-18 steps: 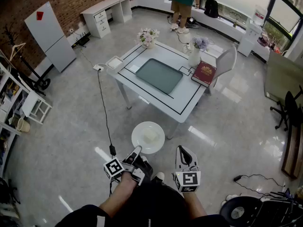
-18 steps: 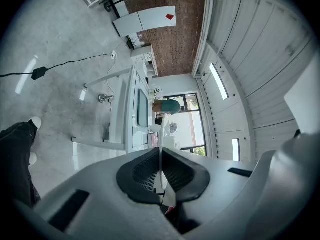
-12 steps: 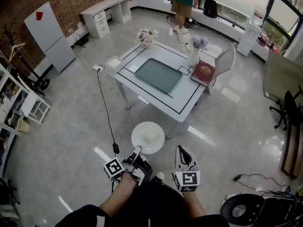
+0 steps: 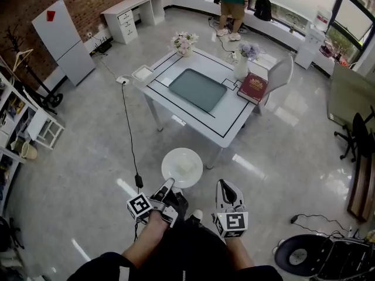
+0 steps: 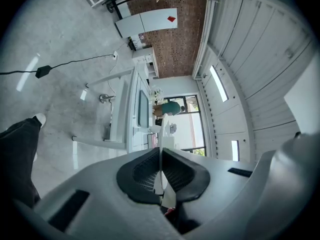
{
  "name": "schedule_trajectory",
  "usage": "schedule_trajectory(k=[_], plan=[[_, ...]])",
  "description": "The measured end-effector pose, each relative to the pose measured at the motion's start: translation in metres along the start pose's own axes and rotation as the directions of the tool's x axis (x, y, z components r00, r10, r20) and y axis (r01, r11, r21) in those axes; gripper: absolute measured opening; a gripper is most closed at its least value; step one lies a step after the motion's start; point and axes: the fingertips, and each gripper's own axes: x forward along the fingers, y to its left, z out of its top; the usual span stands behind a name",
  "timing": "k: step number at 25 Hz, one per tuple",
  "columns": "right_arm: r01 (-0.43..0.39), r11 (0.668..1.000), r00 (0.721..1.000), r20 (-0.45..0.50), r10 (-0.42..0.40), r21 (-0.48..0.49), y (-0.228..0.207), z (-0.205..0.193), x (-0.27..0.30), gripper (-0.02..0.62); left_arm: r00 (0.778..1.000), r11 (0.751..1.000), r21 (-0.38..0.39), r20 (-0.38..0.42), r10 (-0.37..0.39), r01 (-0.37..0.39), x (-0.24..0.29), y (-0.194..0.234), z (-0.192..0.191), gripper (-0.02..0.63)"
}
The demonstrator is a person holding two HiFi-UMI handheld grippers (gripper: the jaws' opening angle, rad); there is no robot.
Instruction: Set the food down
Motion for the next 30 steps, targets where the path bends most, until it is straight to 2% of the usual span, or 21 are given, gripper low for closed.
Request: schedule_trajectory(k=[8,17,30], plan=[[0.021,1.000,1.000,-0.017,-0.021,0.023,-0.008,-0.006,0.010,0.009,1.000,1.000,-0.010,0.002,0.007,-0.007,0.009,0.006,0.009,0.015],[0.036,0.999,0.998,-0.044,-0.034,0.036,-0.026,-0.001,0.052,0.009,0.999,0.999,-0.043,-0.029,0.016,-0.017,0.055,0.012,0.027,0.015],[0.060,0.998,0.997,-0.055,-0.058,0.037,-0.049,0.036,0.161,0.009,0.997,0.999,-0.038,-0.075,0.021,-0.024,0.150,0.000,0.103,0.015]])
